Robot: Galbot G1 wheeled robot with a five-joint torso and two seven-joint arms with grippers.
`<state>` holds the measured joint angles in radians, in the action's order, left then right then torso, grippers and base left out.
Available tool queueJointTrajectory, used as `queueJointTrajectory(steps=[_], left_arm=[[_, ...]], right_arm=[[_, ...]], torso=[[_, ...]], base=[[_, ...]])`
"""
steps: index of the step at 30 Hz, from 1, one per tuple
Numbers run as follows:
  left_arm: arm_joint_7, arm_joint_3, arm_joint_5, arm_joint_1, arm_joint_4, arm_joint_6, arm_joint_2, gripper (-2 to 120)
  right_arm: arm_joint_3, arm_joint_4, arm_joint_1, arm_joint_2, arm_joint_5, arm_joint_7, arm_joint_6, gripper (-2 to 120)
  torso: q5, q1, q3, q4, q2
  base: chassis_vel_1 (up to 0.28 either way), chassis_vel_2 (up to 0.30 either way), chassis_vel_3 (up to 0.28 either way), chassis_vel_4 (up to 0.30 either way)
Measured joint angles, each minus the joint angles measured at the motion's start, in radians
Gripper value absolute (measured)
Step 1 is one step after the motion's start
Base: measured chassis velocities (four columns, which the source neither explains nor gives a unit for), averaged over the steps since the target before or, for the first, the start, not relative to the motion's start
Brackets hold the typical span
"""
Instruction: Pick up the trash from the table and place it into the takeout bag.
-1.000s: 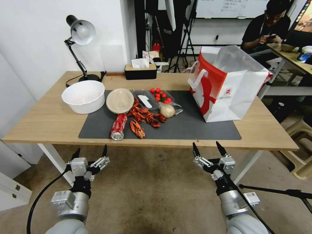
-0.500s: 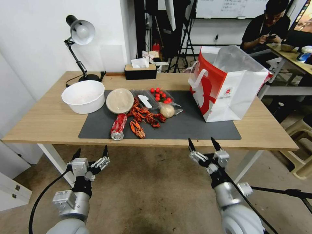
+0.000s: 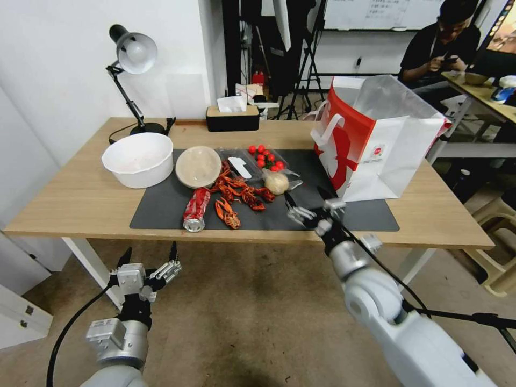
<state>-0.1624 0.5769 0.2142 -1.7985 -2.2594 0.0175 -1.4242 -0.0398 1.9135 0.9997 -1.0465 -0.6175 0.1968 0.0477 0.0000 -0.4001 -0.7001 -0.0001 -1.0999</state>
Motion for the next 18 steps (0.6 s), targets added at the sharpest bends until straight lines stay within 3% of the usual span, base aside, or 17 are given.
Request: queueJointTrajectory(steps=[7, 18], left_arm=[[-0.003, 0.0, -0.005, -0.003, 0.003, -0.004, -0.009, 100], [0.011, -0.003, -0.008, -0.007, 0.005, -0.005, -0.018, 100]], right_arm=[[0.105, -0.08, -0.205, -0.021, -0.077, 0.106, 0.171, 100], [0.186, -0.197, -0.382, -0.036, -0.158, 0.161, 0.325, 100]], torso=[[-0.0002, 0.0, 0.0, 0.0002, 0.0], [-0.0001, 0.0, 0.0, 0.0001, 0.0]], base=[[0.0, 0.0, 0.0, 0.0], [0.0, 0.0, 0.0, 0.0]])
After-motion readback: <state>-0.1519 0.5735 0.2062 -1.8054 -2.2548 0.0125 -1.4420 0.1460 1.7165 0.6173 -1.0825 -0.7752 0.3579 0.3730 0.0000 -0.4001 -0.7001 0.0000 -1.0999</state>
